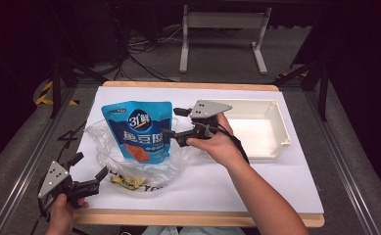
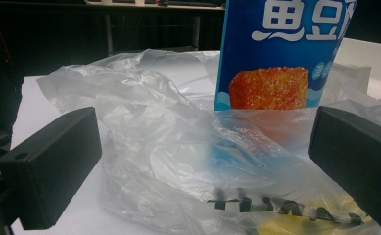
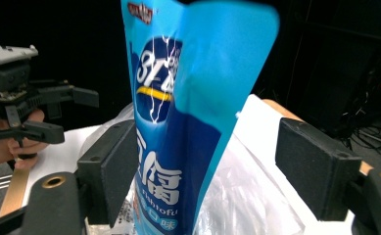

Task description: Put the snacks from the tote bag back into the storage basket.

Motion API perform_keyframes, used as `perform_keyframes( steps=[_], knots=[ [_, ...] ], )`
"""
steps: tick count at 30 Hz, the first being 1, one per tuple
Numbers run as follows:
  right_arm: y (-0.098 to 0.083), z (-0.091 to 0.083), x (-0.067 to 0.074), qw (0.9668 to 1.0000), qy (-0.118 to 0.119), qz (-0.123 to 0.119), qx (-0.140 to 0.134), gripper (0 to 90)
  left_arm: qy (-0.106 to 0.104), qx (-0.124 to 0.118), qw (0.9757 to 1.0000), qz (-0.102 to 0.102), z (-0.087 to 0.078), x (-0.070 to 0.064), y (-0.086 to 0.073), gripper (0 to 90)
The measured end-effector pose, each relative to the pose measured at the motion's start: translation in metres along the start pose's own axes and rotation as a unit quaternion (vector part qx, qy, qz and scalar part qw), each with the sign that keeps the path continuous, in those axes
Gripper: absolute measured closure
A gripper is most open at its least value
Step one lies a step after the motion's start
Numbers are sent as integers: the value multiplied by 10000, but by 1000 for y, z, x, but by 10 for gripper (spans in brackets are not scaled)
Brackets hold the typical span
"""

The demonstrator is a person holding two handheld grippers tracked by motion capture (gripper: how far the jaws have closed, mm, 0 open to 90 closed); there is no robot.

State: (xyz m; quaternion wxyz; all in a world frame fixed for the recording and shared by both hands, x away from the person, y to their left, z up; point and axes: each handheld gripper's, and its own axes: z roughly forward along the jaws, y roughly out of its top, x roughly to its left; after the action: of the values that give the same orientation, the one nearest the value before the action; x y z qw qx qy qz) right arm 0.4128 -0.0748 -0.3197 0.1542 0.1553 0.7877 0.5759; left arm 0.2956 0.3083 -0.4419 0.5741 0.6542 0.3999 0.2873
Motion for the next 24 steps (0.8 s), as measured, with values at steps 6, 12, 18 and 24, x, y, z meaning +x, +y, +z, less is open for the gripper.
perform_keyframes(
  steps=[6, 12, 18, 24],
  knots=[
    [-13, 17, 1, 9999, 93, 40, 70, 252, -7, 31, 10000, 7, 0, 0, 0, 2],
    [-24, 31, 4, 9998, 139, 5, 120, 252, -14, -1, 10000, 2, 0, 0, 0, 2],
    [-35, 44, 7, 9996, 191, 21, 192, 252, -16, 6, 10000, -12, -1, 0, 0, 2],
    [-45, 57, 11, 9992, 332, 63, 226, 254, -4, -22, 10000, -38, -1, 0, 0, 2]
  ],
)
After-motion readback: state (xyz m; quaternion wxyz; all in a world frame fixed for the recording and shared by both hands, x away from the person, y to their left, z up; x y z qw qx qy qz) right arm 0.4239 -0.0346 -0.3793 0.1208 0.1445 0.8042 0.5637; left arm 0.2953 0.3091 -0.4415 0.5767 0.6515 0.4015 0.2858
